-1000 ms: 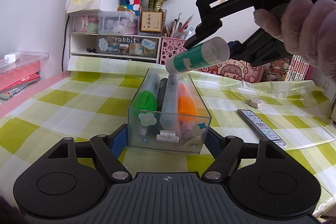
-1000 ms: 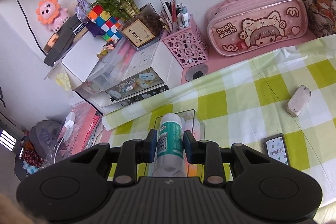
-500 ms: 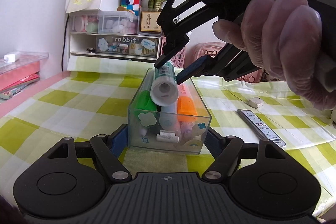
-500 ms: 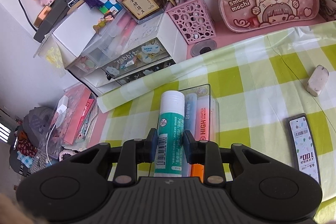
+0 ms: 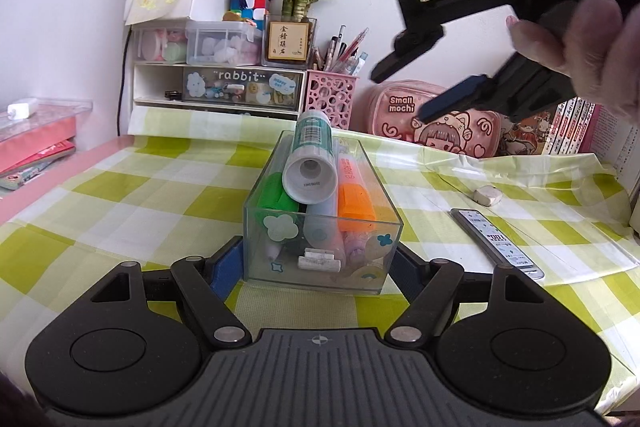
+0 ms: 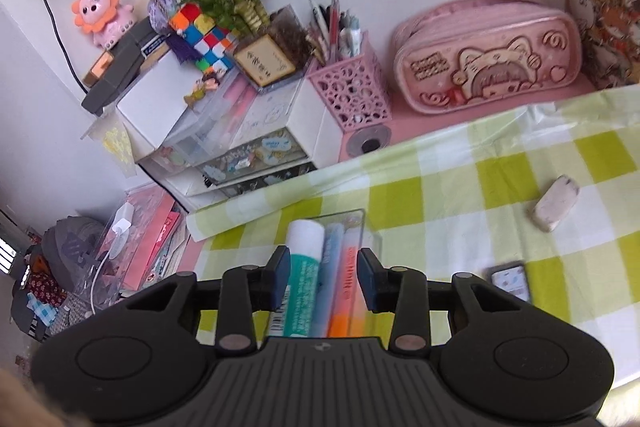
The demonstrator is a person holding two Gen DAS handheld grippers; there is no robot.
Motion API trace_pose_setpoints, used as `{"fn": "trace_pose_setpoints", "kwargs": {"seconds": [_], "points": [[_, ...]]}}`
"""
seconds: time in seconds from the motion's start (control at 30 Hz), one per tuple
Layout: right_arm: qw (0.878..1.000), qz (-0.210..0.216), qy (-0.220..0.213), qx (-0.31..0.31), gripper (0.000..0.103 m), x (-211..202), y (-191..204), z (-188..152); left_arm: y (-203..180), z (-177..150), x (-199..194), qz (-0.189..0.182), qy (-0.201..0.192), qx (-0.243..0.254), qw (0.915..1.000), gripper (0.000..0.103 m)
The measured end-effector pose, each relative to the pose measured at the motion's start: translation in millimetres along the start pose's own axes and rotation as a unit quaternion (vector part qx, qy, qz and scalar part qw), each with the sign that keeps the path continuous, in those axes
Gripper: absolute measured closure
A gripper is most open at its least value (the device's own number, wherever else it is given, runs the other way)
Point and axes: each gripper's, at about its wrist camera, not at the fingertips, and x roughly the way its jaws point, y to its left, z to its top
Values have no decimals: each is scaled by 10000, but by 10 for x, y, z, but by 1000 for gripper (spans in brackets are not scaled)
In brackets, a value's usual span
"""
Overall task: Organize stationery
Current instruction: 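Lower the glue stick into the clear tray and open the right gripper, then move the right gripper to the pencil-lead refill case and grasp it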
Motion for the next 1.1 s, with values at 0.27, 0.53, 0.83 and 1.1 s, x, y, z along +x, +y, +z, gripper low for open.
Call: {"fn": "trace_pose_setpoints", "kwargs": {"seconds": [0.27,0.53,0.83,1.1], "points": [[9953,-648,-571,-448,42,-358,-563,-207,0,0,0,-1,-1,3,10000,29],[9949,-818,-295,-516,41,-306,-823,-480,-1,0,0,-2,0,3,10000,29],[9886,-1003,-198,-1105,41,-157,-661,-672,-1,-1,-1,-4,-2,1,10000,29],[9773,-1372,-211,-1600,48,-14,-553,-795,13,-1,-16,-28,-14,3,10000,29]]}}
